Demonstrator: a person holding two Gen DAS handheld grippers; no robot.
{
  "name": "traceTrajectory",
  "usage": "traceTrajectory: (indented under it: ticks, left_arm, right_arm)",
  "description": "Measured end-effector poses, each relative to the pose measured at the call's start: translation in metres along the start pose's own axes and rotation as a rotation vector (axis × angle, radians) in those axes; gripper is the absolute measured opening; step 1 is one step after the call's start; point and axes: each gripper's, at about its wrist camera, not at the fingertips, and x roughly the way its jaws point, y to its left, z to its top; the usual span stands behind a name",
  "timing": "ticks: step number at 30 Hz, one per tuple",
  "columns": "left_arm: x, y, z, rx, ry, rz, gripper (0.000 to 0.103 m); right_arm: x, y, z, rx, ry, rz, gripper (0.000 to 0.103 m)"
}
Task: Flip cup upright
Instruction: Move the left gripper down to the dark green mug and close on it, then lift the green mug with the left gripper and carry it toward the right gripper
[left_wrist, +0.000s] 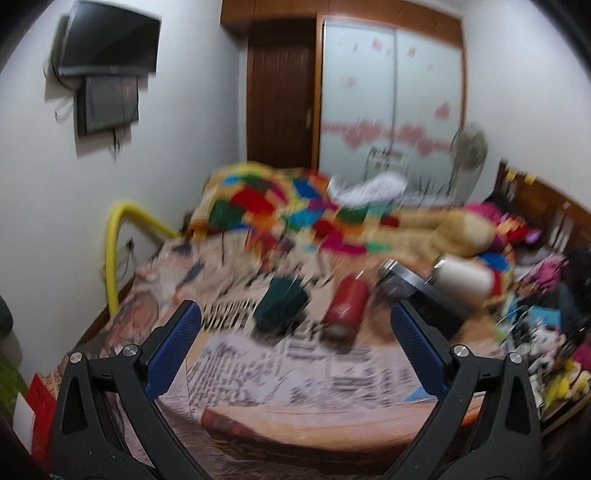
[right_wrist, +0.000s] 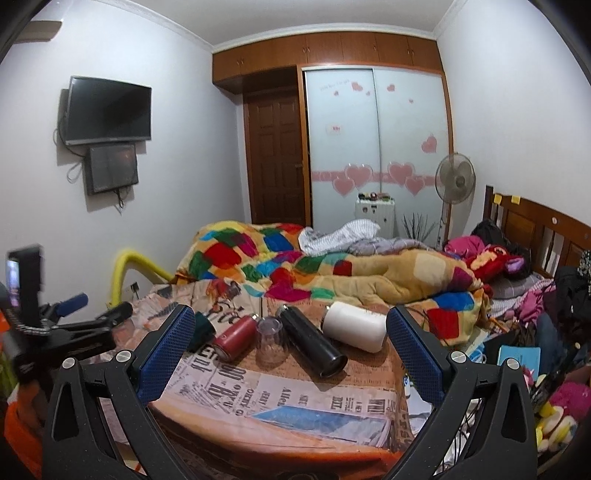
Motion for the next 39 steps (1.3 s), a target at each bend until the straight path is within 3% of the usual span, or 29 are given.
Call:
traceTrajectory:
  ticks: [7,10,15,19,23,28,39]
  left_arm:
    - [0.134,0.034,-0.011,-0.015,0.239,-0.044,0.103]
    - [0.176,0.036,-0.014,0.002,0.314,-0.067,0.097]
    - [0.231,0.040,-0.018,0.026,0.415,-0.105,0.084]
    - [0.260,0.036,-0.020,0.068,0.460,-0.127,0.080]
    - [0.282,0.032,-0.023,0.084,0.494,-0.164,0.075]
    - [0.294,0.028,-0.027,0.096,0.500,-0.142,0.072]
    - [0.270,0.029,-0.037,0.099,0.455,-0.078,0.070]
  right_arm:
    - [0.038,-0.007,-0.009,0.020,0.095,-0.025,0.103]
    - [0.055,-0.010,-0.013,0.027,0.135,-0.035,0.103]
    - [0.081,-0.014,-0.019,0.038,0.192,-0.046,0.103]
    - [0.097,-0.015,-0.023,0.036,0.227,-0.054,0.103]
    - [0.110,-0.013,-0.025,0.033,0.252,-0.054,0.103]
    - [0.118,-0.012,-0.026,0.034,0.269,-0.052,0.103]
    - [0.119,-0.007,-0.026,0.033,0.270,-0.037,0.103]
